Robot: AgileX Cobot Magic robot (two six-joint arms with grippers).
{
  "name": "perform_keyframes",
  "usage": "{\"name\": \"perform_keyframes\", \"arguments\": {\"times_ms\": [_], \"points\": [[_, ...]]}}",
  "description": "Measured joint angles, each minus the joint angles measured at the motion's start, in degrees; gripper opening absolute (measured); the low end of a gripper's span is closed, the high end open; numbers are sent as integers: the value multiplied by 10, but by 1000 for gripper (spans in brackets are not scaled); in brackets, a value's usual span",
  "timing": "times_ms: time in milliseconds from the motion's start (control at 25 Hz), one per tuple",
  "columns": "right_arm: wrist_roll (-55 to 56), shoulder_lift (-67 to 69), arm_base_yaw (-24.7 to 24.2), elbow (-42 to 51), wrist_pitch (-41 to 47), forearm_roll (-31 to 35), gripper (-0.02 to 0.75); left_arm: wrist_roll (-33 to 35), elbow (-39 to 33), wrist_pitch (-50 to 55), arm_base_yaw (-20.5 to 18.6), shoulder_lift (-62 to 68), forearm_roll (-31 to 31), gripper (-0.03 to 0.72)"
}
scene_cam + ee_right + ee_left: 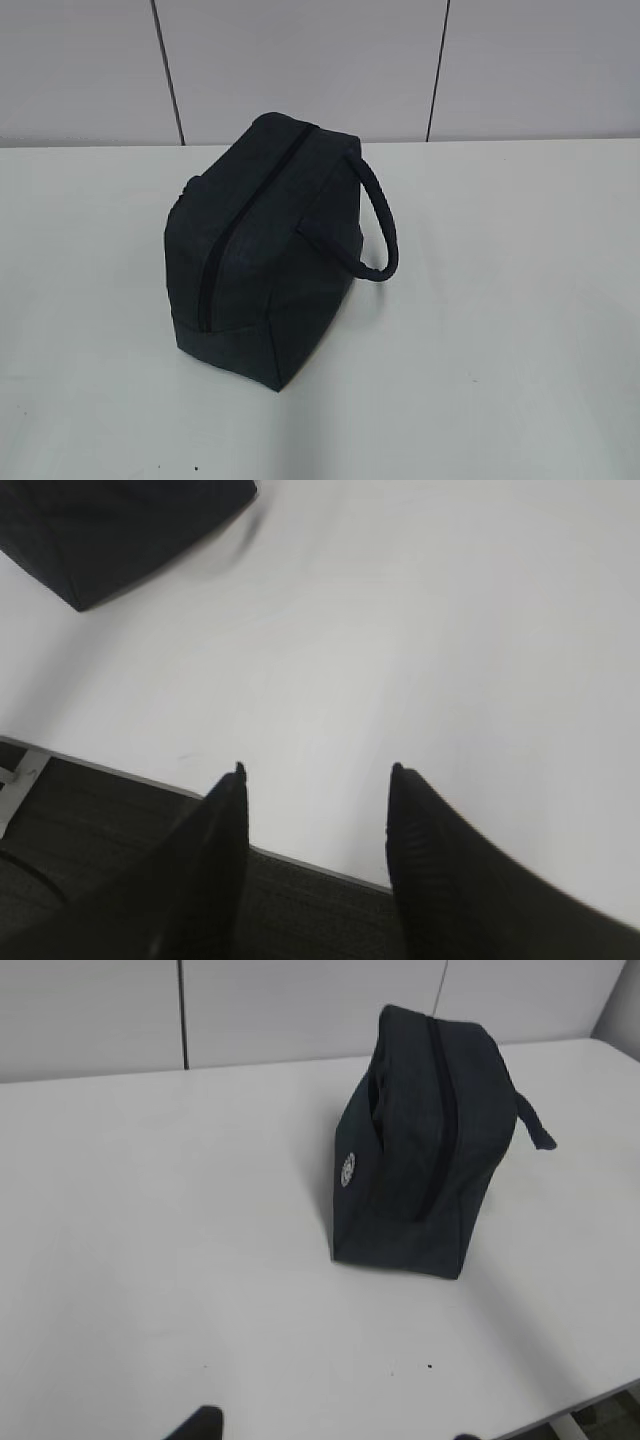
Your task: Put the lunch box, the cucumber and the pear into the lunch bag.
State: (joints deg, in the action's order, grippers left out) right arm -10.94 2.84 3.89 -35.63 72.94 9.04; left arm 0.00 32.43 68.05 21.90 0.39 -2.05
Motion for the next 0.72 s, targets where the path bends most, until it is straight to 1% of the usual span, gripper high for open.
{"name": "perform_keyframes", "arguments": {"times_ms": [160,360,720], "points": [[-7,-33,0,47,-7,-1,356,6,-18,-33,0,-5,-3,414],[-11,-38,0,67,-55,-2,356,9,-26,-44,0,-5,-3,414],[-11,-38,0,70,-64,-6,354,9,-27,-46,0,-5,-3,405]]}}
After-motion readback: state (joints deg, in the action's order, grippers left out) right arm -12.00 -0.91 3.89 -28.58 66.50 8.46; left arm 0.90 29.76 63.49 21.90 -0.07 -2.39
